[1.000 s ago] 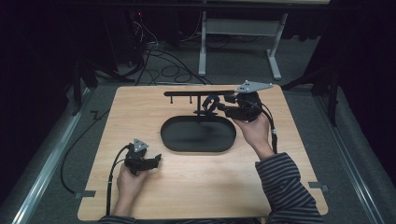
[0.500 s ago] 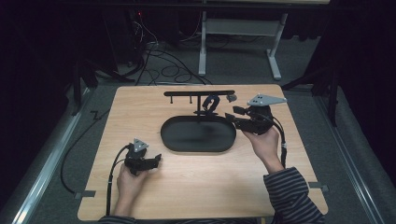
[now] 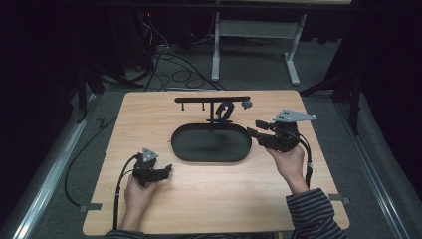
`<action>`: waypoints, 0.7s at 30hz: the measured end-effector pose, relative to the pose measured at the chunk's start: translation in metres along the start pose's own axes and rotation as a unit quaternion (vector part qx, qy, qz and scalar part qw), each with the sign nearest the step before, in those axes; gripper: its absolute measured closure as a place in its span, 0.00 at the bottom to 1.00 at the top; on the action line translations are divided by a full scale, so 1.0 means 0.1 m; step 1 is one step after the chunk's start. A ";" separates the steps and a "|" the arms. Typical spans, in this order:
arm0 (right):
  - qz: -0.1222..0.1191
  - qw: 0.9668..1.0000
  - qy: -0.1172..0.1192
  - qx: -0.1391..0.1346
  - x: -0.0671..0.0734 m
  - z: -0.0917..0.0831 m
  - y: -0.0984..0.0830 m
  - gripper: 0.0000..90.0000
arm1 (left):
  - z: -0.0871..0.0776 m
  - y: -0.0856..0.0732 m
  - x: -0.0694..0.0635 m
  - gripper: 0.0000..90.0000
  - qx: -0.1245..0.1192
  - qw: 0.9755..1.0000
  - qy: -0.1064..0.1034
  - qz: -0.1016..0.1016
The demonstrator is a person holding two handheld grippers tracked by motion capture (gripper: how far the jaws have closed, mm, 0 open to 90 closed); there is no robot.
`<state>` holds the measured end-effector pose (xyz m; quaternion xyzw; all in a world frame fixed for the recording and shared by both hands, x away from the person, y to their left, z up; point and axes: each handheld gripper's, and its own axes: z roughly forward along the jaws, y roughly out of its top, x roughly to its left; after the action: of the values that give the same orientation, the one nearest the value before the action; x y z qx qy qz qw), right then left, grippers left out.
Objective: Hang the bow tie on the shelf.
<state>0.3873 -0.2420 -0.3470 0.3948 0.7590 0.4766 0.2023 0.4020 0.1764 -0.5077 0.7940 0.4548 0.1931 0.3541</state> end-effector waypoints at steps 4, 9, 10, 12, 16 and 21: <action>0.006 1.000 0.000 -0.002 -0.01 -0.04 -0.07 0.61 | 0.00 0.00 0.00 0.28 0.000 1.000 0.000 0.000; 0.011 1.000 -0.004 -0.004 -0.02 -0.10 -0.15 0.61 | 0.00 0.00 0.00 0.28 0.000 1.000 0.000 0.000; 0.015 1.000 -0.004 -0.004 -0.03 -0.11 -0.17 0.61 | 0.00 0.00 0.00 0.28 0.000 1.000 0.000 0.000; 0.019 1.000 -0.006 -0.006 -0.03 -0.13 -0.21 0.61 | 0.00 0.00 0.00 0.28 0.000 1.000 0.000 0.000; 0.024 1.000 -0.007 -0.006 -0.05 -0.16 -0.27 0.61 | 0.00 0.00 0.00 0.28 0.000 1.000 0.000 0.000; 0.032 0.999 -0.009 -0.008 -0.06 -0.19 -0.35 0.61 | 0.00 0.00 0.00 0.28 0.000 1.000 0.000 0.000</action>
<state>0.3641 -0.2656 -0.3699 0.4218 0.7402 0.4853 0.1967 0.4020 0.1764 -0.5077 0.7939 0.4550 0.1931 0.3541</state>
